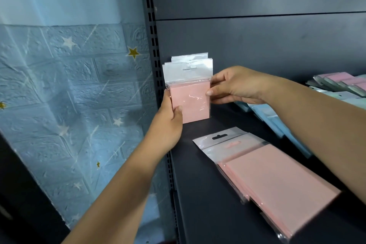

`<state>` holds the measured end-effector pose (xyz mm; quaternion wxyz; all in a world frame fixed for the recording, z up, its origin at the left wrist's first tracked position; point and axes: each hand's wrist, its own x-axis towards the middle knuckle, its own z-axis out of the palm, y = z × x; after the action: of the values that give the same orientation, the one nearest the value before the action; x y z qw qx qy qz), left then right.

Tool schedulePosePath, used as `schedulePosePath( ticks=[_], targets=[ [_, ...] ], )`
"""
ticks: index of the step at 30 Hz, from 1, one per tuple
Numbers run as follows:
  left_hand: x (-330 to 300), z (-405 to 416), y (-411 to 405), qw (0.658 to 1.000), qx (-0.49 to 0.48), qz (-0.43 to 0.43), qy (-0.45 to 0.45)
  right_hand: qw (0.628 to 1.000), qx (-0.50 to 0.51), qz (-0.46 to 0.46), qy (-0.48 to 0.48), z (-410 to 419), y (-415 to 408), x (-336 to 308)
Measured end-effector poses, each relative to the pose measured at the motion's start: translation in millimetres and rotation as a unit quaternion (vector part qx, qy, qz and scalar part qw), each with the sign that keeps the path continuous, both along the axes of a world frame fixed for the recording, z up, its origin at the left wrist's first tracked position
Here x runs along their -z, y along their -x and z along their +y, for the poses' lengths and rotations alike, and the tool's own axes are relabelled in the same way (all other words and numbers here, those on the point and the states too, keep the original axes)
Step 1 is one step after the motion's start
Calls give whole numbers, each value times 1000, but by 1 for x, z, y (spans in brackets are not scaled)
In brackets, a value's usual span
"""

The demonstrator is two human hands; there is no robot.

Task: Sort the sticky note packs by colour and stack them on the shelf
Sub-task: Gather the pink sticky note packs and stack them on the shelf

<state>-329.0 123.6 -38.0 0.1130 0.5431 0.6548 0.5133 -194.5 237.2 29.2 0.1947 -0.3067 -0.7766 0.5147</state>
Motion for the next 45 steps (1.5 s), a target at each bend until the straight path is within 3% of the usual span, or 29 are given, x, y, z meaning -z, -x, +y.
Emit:
schedulePosePath(
  ticks=[11, 21, 26, 30, 38, 45],
  targets=[
    [-12, 37, 11, 992, -79, 74, 68, 995, 93, -1, -27, 11, 9, 8],
    [-19, 54, 9, 985, -135, 75, 80, 980, 177, -7, -95, 31, 22, 20],
    [-21, 54, 10, 989, -98, -3, 110, 983, 148, -15, -105, 34, 22, 21],
    [-21, 58, 14, 989, -59, 33, 135, 991, 103, -18, -87, 38, 25, 23],
    [-20, 58, 18, 992, -31, 14, 120, 998, 68, -1, 5, 36, 29, 22],
    [-16, 58, 14, 989, -52, 45, 133, 995, 70, -8, -67, 43, 31, 26]
  ],
)
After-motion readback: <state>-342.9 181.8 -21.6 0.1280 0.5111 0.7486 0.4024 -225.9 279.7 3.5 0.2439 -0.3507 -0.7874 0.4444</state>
